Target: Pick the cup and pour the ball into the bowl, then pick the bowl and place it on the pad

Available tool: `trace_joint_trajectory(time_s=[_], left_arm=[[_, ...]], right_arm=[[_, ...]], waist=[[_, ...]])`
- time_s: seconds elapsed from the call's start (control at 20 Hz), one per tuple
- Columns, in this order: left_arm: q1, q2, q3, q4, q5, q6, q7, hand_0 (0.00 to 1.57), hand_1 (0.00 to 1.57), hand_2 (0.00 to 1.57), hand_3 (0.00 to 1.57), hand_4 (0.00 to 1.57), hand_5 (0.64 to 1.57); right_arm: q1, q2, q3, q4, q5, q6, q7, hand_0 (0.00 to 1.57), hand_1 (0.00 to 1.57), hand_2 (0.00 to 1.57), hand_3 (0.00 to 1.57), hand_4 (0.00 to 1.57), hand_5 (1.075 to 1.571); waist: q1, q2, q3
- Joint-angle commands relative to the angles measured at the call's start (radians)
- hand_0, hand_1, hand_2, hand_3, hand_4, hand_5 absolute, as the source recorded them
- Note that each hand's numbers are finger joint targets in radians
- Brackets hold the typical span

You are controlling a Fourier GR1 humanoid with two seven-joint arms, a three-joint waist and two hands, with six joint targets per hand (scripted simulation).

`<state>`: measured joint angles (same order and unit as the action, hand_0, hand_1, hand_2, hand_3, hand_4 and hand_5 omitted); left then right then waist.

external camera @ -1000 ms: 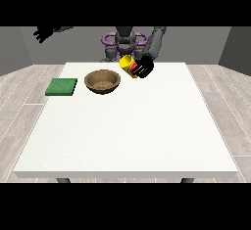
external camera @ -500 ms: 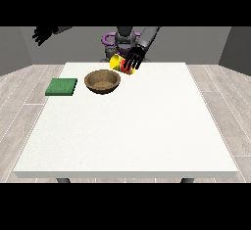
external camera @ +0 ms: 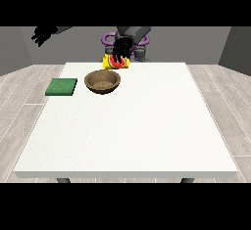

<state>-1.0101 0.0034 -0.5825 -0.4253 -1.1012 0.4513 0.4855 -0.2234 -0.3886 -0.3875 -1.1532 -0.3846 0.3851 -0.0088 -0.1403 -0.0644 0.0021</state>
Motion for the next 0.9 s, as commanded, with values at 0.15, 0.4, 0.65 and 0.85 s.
trace_joint_trajectory(time_s=[0.15,0.4,0.65,0.85], left_arm=[[-0.099,-0.003,-0.132,0.008,-0.156,-0.204,0.11,0.73,0.73,1.57,1.57,1.01,1.57],[-0.015,-0.003,-0.232,-0.178,-0.155,-0.379,0.156,0.33,0.33,1.28,1.57,1.09,1.569],[-0.038,0.013,-0.16,-0.183,-0.177,-0.432,0.093,0.0,0.0,1.06,1.55,1.11,1.57],[0.076,0.074,-0.057,-0.325,-0.057,-0.215,0.066,0.75,0.75,1.57,1.54,1.11,1.556]], right_arm=[[-0.022,0.004,0.012,0.038,0.011,0.003,-0.007,0.0,0.0,0.0,0.3,0.7,1.555],[-0.027,0.025,0.026,0.088,0.055,-0.002,-0.095,0.0,0.0,0.0,0.33,0.69,1.549],[-0.05,0.038,0.042,0.016,0.031,-0.043,-0.003,0.0,0.0,0.0,0.05,0.71,1.548],[-0.035,0.012,0.001,0.057,0.025,-0.089,0.038,0.0,0.0,0.0,0.05,0.71,1.548]], waist=[[-0.019,-0.007,-0.001],[-0.025,0.005,-0.0011],[-0.018,-0.018,-0.0021],[0.087,-0.089,-0.0041]])
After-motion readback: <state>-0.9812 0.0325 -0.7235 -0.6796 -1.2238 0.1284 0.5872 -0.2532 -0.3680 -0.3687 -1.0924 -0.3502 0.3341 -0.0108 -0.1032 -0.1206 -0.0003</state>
